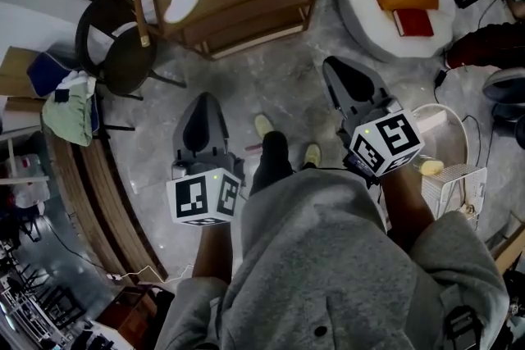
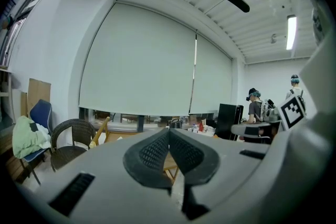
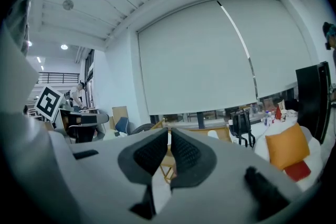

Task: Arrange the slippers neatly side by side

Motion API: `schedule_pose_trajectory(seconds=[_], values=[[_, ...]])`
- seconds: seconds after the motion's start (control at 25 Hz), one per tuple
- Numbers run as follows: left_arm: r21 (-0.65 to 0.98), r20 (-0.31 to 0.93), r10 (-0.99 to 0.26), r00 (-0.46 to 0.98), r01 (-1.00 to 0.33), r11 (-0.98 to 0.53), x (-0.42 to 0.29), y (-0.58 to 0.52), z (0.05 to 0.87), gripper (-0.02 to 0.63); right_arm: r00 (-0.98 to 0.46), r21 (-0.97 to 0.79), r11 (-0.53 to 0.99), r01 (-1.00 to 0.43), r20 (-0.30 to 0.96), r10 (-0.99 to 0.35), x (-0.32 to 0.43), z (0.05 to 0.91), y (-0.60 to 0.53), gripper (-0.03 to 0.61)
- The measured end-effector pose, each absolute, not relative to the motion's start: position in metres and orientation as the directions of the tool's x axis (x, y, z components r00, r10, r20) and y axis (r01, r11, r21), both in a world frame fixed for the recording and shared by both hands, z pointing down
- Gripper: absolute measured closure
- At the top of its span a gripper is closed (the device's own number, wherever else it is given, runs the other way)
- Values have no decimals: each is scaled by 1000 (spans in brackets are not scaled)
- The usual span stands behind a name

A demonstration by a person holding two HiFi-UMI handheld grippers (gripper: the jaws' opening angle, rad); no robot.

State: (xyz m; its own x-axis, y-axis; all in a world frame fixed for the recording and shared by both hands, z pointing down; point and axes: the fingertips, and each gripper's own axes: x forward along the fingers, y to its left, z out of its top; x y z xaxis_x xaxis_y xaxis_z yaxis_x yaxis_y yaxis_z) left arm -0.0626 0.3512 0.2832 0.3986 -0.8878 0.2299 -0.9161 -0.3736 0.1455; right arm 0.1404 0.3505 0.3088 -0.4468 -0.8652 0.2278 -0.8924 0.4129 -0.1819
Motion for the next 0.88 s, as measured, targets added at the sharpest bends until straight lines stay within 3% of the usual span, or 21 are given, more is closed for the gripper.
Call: schedule_pose_trajectory(seconds=[0.88], values=[[180,193,-835,516,-855,-487,-113,240,282,598,-488,-167,459,-872,261,-833,45,306,231,546]])
